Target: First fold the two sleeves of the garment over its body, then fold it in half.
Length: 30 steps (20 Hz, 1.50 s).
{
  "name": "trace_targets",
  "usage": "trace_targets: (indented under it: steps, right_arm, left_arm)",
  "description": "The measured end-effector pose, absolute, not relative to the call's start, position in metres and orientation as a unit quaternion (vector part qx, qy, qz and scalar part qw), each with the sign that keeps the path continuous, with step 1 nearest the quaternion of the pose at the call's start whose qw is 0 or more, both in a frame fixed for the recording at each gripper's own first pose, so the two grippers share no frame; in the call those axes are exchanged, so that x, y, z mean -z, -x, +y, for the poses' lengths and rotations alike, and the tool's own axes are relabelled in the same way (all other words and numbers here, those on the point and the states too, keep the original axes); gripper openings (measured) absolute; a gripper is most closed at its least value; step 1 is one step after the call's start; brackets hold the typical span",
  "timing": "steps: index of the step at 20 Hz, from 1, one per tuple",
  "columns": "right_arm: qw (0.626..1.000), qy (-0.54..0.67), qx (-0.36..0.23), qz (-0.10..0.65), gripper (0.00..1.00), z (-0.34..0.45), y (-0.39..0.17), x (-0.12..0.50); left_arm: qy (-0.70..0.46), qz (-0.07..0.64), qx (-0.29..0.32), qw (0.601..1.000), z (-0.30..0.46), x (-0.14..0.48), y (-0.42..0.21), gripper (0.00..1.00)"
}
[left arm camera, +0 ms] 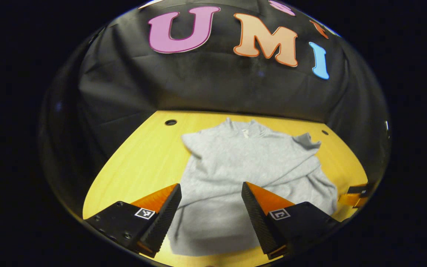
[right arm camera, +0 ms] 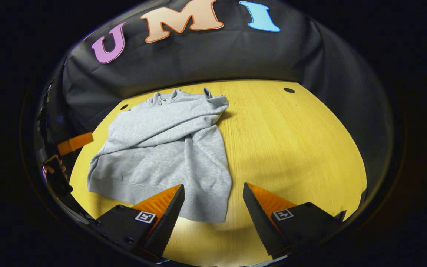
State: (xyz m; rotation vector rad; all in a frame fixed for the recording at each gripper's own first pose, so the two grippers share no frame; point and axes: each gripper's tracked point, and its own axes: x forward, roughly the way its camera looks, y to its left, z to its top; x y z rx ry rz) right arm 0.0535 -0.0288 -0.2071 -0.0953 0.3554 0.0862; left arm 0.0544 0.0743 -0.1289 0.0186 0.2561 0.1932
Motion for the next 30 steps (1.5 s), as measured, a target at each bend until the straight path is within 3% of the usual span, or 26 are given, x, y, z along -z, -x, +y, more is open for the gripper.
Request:
trace_targets:
  steps: [8, 25, 27, 28, 29, 30]
  right_arm:
    - [0.979, 0.053, -0.033, 0.192, 0.99, -0.022, -0.054, 0.232]
    - [0.975, 0.081, -0.029, 0.203, 0.98, -0.013, -0.063, 0.258]
    - [0.975, 0.076, -0.032, 0.205, 0.89, -0.011, -0.064, 0.258]
    - [0.975, 0.077, -0.038, 0.207, 0.87, -0.009, -0.064, 0.257]
    - [0.974, 0.076, -0.041, 0.210, 0.76, -0.007, -0.064, 0.257]
    - [0.973, 0.077, -0.049, 0.211, 0.71, -0.004, -0.065, 0.257]
  left_arm:
    - [0.028, 0.178, -0.124, 0.976, 0.103, 0.198, 0.018, 0.95]
    - [0.025, 0.207, -0.125, 0.970, 0.080, 0.240, 0.008, 0.96]
    - [0.031, 0.204, -0.124, 0.970, 0.078, 0.240, 0.004, 0.92]
    - [0.031, 0.204, -0.121, 0.971, 0.079, 0.238, 0.006, 0.83]
    - [0.029, 0.203, -0.116, 0.972, 0.075, 0.238, 0.004, 0.80]
    - [0.029, 0.204, -0.112, 0.972, 0.071, 0.239, 0.000, 0.67]
